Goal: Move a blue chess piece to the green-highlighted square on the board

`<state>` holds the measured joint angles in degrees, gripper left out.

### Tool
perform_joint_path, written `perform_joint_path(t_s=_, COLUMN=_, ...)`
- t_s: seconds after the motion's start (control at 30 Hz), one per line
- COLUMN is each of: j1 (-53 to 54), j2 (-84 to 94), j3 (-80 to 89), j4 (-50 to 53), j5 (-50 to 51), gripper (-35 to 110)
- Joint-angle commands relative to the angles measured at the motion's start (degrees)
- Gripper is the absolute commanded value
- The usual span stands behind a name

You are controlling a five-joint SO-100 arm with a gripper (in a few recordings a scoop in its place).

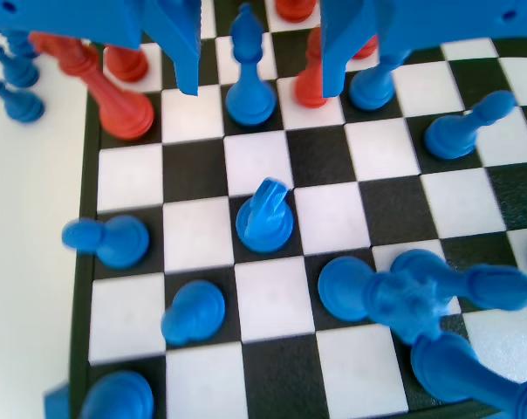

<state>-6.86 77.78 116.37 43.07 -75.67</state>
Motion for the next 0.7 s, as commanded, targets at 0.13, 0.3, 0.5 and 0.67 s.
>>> perform_joint_path(t_s=0.13, j1=-1.9, j2=10.2, j3=-3.9, j4=3.1, j5=1.8, gripper=14)
perform_joint_path(t_s=0.3, j1=-2.9, j2=13.3, j3=-5.6, j4=6.3, j5=3.3, gripper=1)
perform_joint_path(t_s=0.5, j1=-2.7, j2=19.3, j3=-6.1, j4=9.8, j5=3.8, gripper=1)
perform_joint_path(t_s=0.67, j1=-1.8, j2=26.2, j3=-8.3, j4=17.8, j5=0.3, gripper=1)
